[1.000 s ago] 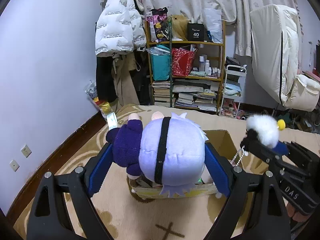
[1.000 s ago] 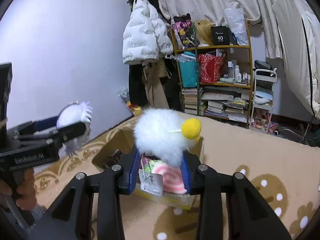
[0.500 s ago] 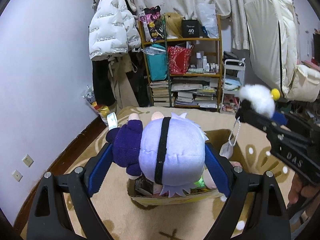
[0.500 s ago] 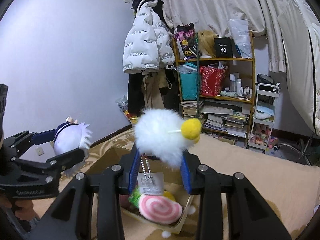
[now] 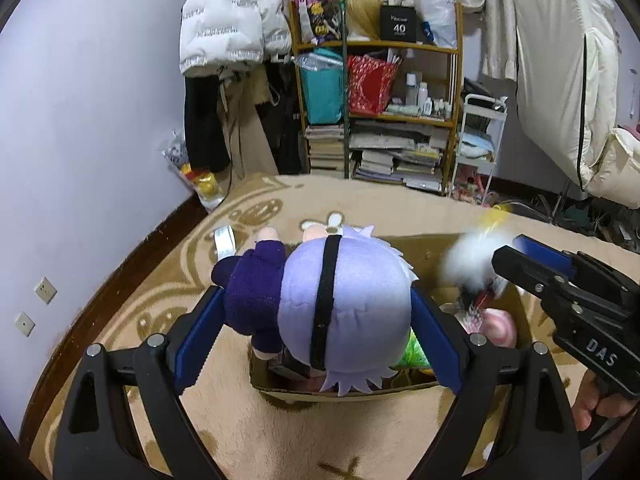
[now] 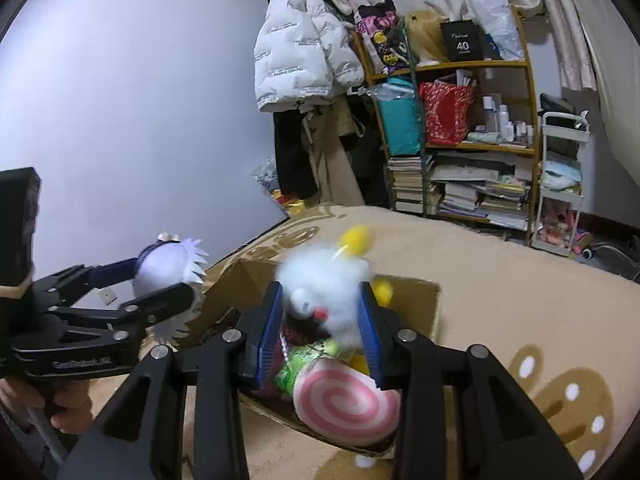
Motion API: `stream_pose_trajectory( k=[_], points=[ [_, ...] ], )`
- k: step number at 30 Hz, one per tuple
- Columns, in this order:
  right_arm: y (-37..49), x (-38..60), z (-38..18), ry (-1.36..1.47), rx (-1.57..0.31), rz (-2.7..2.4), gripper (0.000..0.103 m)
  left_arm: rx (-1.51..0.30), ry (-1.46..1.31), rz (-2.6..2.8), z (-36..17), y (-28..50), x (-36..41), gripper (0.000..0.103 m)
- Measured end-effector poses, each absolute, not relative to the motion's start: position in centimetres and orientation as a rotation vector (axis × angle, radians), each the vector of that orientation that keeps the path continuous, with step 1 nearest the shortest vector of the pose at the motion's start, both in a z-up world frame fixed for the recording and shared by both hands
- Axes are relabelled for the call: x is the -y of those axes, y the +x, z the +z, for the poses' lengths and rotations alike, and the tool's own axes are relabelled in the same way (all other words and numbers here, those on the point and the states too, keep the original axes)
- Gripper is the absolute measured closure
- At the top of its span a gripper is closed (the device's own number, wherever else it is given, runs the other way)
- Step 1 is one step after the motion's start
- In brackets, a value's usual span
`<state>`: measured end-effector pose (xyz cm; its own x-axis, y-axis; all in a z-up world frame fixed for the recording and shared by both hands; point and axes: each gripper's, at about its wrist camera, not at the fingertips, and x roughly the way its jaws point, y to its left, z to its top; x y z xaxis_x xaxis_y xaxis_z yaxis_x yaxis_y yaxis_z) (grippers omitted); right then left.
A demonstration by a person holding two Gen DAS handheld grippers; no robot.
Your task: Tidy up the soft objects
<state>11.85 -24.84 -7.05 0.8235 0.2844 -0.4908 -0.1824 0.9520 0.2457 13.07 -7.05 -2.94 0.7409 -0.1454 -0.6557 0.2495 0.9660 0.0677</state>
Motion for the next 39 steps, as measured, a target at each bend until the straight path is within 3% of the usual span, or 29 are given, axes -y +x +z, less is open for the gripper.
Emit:
stream_pose_trajectory(
  k=[11,16,20,30,32,39],
  points=[
    [11.7,25.1,-8.0,0.200,-0.586,0.241,0.064,-0.783,0.140,-0.218,-5.0,14.3,6.4,0.010],
    [11.2,25.3,-7.7,0.196,-0.593,0.222,0.050,-0.817,0.148,-0.215,-5.3,14.3,6.6,0.009],
    [10.9,25.2,-7.5,0.191,-0.600,0.216,0.045,-0.801,0.146,-0.229,-5.0,13.7,6.6,0.004],
    [9.6,24.9,-7.0,0.180,-0.612,0.195,0.036,-0.802,0.154,-0.207,-4.1,12.3,6.0,0.004],
    [9.3,24.9,-6.7,0.180,-0.618,0.184,0.022,-0.787,0.157,-0.198,-3.5,11.5,5.7,0.004],
    [7.2,25.0,-5.1,0.182,-0.592,0.148,0.004,-0.698,0.148,-0.170,-0.6,7.9,3.9,0.004]
  ],
)
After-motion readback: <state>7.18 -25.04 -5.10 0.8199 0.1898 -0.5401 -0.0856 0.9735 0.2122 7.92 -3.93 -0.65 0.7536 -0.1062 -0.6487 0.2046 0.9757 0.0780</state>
